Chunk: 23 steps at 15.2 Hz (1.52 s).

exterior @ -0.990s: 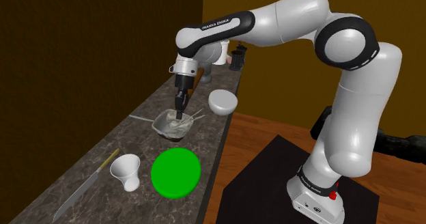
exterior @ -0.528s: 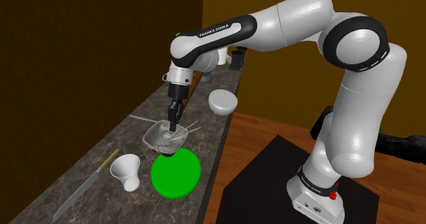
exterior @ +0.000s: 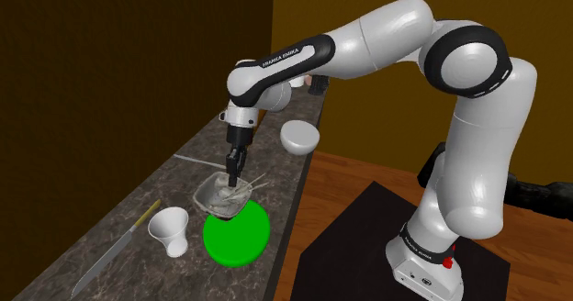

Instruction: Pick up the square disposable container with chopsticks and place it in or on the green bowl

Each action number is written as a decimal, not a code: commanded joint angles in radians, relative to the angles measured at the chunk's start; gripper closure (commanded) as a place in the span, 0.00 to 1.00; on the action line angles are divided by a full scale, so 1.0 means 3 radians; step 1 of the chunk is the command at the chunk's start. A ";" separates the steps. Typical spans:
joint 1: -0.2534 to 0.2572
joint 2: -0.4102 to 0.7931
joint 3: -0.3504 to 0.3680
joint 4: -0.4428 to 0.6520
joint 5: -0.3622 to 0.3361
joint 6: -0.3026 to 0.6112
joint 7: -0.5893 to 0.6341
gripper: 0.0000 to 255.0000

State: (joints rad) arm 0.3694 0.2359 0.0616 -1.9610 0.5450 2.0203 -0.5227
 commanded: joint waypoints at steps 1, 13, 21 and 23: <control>-0.0002 0.0050 0.0001 -0.0029 0.0018 0.0070 -0.0048 1.00; 0.0000 0.0105 0.0006 -0.0058 0.0037 0.0146 -0.0090 0.00; -0.0094 -0.0025 -0.0069 0.0155 -0.0062 -0.0225 -0.0035 0.00; -0.0094 -0.0025 -0.0069 0.0154 -0.0062 -0.0225 -0.0035 0.00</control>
State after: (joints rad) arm 0.3425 0.2312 0.0419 -1.9181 0.5281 1.9599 -0.5348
